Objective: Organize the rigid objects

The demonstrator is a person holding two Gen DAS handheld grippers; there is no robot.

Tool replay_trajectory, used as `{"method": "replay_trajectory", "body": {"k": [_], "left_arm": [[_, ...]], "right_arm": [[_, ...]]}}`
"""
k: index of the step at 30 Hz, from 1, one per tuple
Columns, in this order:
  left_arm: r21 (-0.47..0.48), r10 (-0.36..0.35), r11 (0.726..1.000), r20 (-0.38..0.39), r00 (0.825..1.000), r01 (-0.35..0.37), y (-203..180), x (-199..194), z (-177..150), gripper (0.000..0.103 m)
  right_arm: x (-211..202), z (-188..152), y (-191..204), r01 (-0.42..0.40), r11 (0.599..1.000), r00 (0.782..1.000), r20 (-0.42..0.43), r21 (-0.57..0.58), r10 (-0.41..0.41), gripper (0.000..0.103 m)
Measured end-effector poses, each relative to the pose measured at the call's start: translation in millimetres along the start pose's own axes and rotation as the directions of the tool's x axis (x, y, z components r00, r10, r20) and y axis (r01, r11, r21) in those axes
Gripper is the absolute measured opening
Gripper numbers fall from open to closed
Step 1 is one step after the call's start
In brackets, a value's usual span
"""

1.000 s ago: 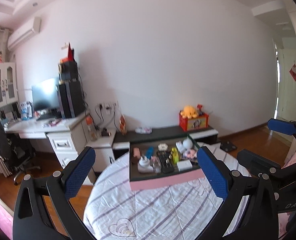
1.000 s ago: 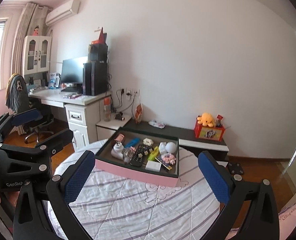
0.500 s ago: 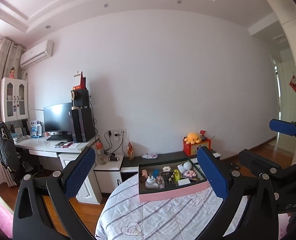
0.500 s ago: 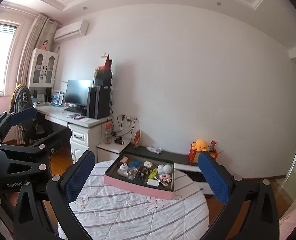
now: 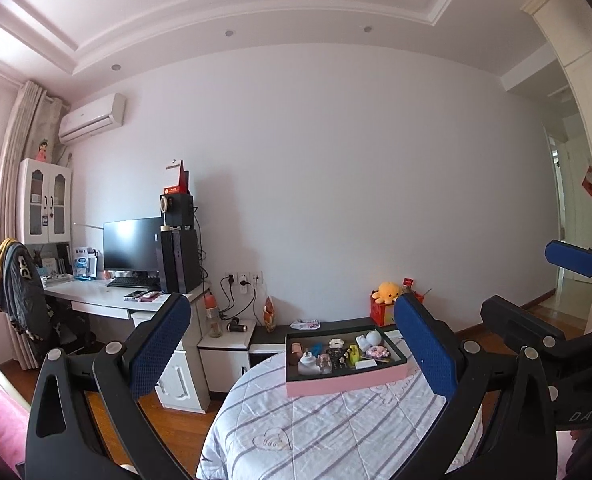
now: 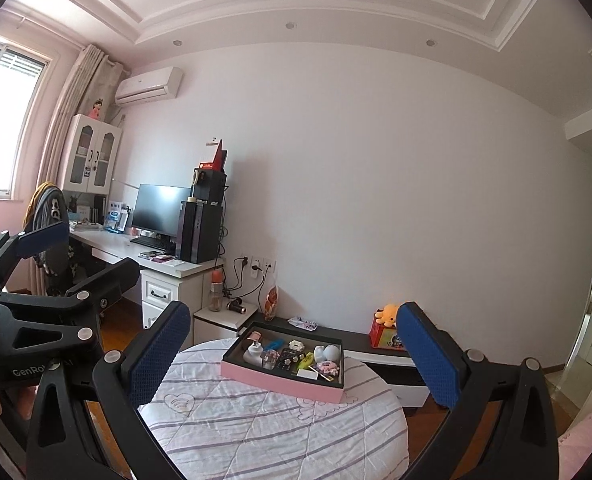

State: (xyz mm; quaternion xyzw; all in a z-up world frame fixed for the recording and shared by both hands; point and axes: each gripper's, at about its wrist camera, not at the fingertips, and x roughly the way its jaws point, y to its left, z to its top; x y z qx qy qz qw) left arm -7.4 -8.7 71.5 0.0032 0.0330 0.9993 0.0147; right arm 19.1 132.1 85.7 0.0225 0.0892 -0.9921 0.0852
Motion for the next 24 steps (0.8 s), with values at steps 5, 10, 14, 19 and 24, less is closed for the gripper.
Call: {"method": "replay_trajectory", "body": {"k": [5,10,14,19,24], "left_arm": [[0.02,0.011,1.0,-0.01,1.0,-0.011,-1,-16,-7,0.103],[0.041,0.026,0.999,0.01,1.0,-0.027,-4,-24,-5,0.103],[0.041,0.028,0.999,0.015,0.999,-0.029,-4,-24,-3,0.103],[0.041,0.028,0.999,0.01,1.0,-0.028,-5,-25,-3,0.103],[0.043,0.033,0.999,0.007,0.999,-0.034,-6,-26,-1,0.103]], "right_arm": [[-14,-8,4,-0.002,1.0,1.0,-0.009,0.013,0.002,0.103],[-22,-10,5,-0.006,1.0,1.0,-0.008,0.019,0.006,0.103],[-22,-8,5,-0.005,1.0,1.0,0.002,0.02,0.004,0.103],[-23,-9,6,-0.003,1.0,1.0,0.002,0.019,0.003,0.103],[-22,-10,6,-0.003,1.0,1.0,-0.002,0.019,0.003,0.103]]}}
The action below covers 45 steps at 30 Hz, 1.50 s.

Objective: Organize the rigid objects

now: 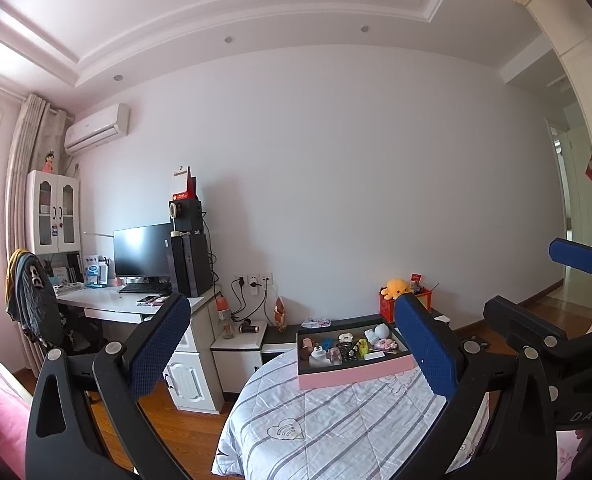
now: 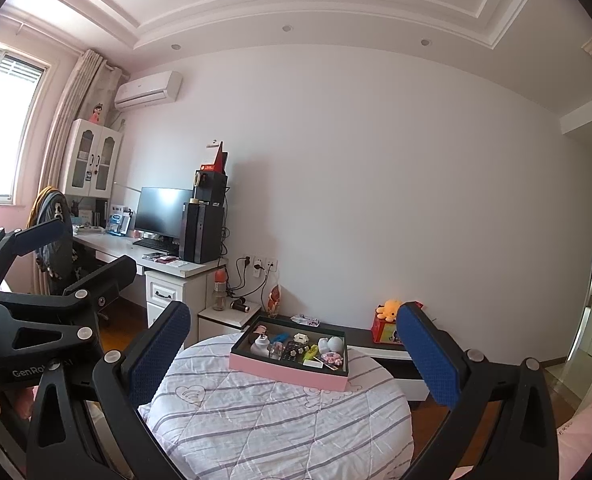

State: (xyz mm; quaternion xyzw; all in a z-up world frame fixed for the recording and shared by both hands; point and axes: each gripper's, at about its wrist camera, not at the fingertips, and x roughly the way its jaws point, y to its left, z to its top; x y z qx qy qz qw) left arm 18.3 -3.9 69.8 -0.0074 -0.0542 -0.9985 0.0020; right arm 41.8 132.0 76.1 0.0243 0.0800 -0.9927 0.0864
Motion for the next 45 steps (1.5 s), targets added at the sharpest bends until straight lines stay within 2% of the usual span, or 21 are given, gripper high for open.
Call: {"method": "replay_trajectory", "body": {"k": [45], "left_arm": [[-0.001,-0.007,1.0,-0.004,1.0,0.007,6.7,-4.6,-1.1,0.103]], "right_arm": [[0.7,-6.0,0.5,0.009,1.0,1.0,-0.018,0.0,-0.009,0.103]]}}
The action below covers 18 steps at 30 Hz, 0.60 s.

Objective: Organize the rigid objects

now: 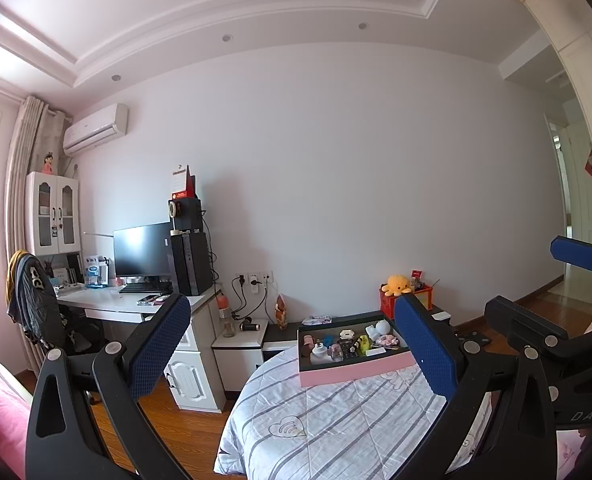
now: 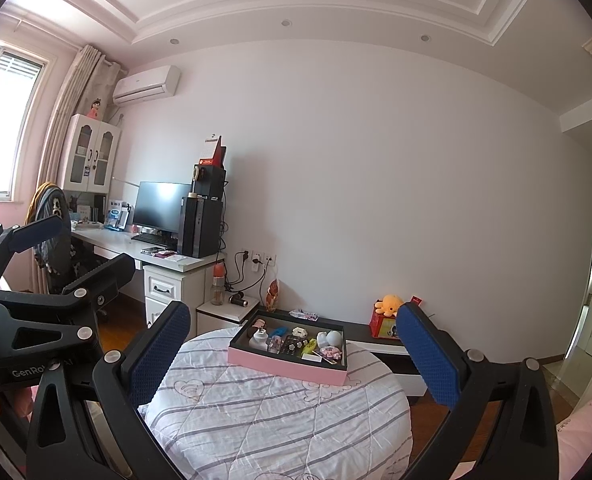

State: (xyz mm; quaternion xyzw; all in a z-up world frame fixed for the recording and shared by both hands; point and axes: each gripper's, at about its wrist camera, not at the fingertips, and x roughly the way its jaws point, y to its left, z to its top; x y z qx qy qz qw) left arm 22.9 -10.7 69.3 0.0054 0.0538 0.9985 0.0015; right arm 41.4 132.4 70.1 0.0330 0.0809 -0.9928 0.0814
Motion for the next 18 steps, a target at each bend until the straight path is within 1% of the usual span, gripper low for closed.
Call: {"method": "replay_trajectory", "body": {"k": [5,11,18], "left_arm": [[0.001,-0.007,1.0,-0.009,1.0,0.007,3.4,0.5,-2.1,0.103],[-0.003,-0.023,1.0,0.005,1.0,0.023,7.9,-1.0,-4.6,0.103],[-0.004,-0.031,1.0,-0.003,1.0,0.031,8.3,0.8,-5.5,0.103]], "right_arm": [[2.1,-0.7,0.0,0.004,1.0,1.0,-0.005,-0.002,-0.004,0.103],[3.6,-2.5,0.6,-0.002,1.0,1.0,-0.006,-0.002,0.002,0.103],[4.5,-4.6,0.7,0.0,1.0,1.0,-0.007,-0.002,0.0,0.103]]}}
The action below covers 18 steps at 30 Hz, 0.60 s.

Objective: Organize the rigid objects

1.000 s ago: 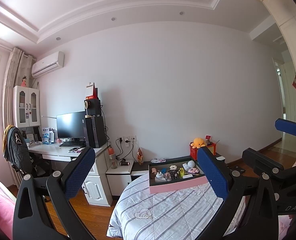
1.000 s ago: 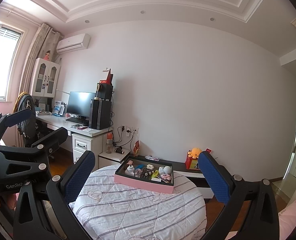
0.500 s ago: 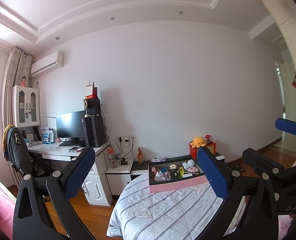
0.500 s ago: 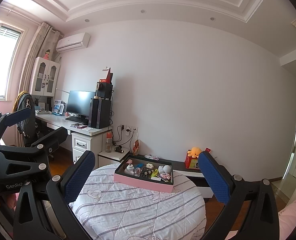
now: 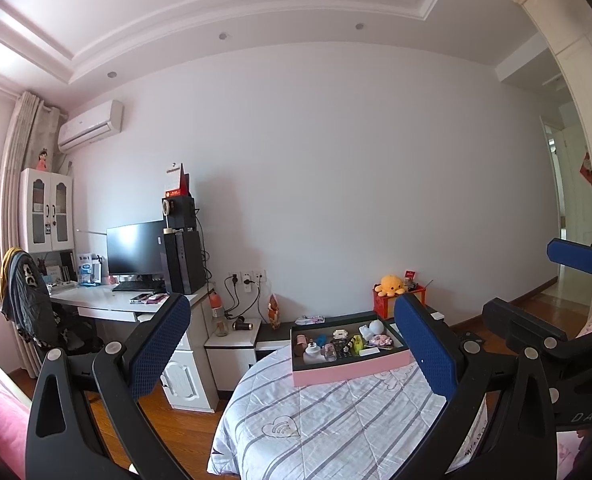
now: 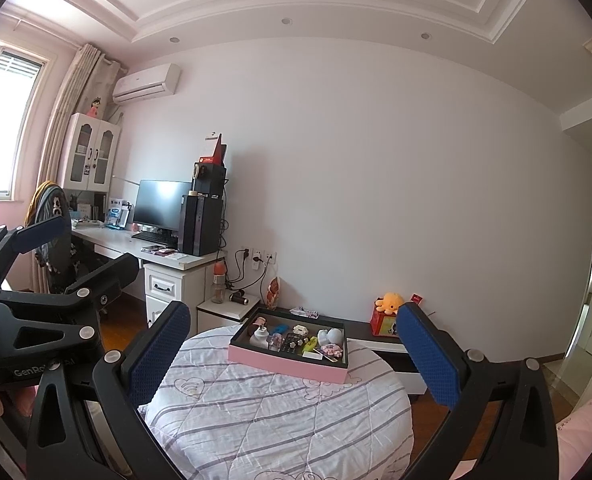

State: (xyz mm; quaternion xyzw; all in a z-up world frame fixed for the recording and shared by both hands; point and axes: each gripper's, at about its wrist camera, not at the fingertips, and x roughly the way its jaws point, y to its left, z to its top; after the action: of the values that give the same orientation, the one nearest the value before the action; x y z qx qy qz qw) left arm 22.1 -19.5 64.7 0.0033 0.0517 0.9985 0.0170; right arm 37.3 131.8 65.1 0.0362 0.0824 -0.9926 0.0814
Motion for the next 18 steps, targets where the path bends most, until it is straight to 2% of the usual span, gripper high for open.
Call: {"method": "replay_trajectory", "body": {"k": [18], "left_arm": [[0.008,0.004,1.0,0.003,1.0,-0.004,-2.2,3.1,-1.5,0.103]], "right_arm": [[-0.9,1.4,0.0,0.003,1.0,1.0,0.001,-0.002,-0.003,0.103]]}}
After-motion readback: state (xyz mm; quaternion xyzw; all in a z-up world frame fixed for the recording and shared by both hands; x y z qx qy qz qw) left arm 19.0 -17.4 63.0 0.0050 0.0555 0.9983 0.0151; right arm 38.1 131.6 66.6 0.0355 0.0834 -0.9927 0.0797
